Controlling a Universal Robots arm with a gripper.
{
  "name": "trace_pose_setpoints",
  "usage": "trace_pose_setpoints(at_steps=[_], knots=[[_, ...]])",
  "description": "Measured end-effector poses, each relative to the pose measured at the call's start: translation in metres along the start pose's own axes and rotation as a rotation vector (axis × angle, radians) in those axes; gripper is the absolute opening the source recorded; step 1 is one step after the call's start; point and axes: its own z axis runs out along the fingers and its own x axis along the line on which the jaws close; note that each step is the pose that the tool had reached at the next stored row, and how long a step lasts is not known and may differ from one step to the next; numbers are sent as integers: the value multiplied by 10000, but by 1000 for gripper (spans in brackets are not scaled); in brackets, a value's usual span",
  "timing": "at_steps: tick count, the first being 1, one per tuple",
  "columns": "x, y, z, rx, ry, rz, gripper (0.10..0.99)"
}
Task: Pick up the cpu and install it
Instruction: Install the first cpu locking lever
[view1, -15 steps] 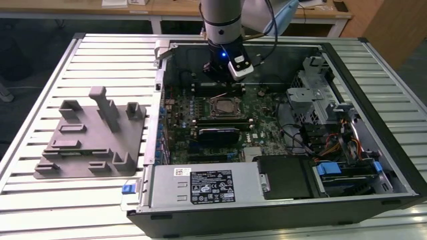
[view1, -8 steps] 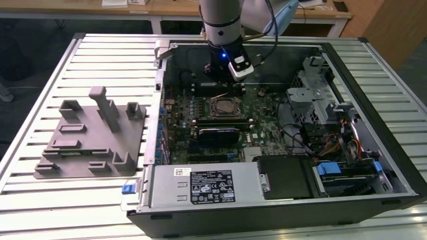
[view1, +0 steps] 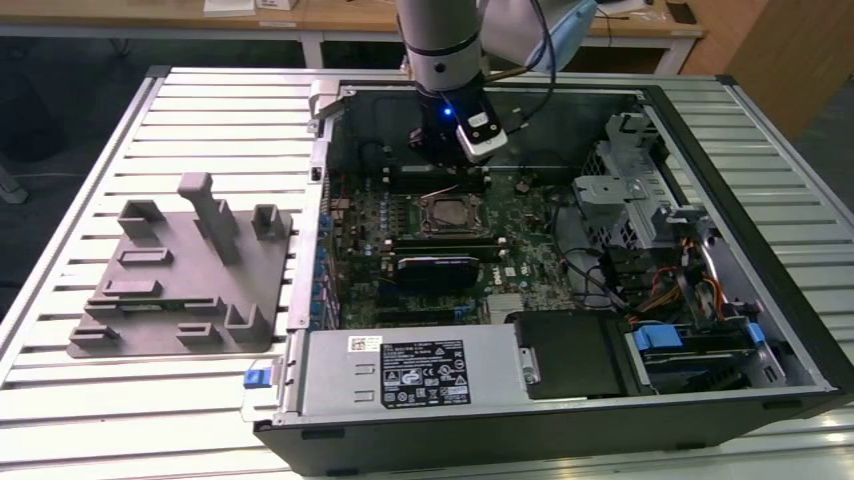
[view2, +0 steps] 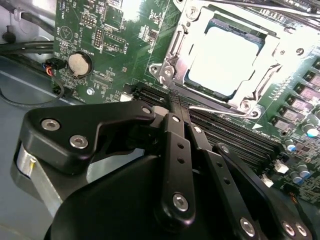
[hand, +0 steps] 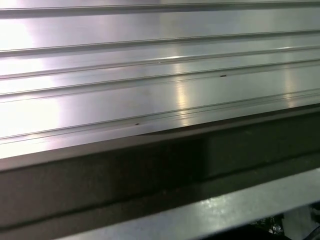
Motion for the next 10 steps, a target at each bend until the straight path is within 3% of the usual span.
trace_pose_setpoints(at_steps=[10], knots=[[97,-20,35,-46,-200,2,106]])
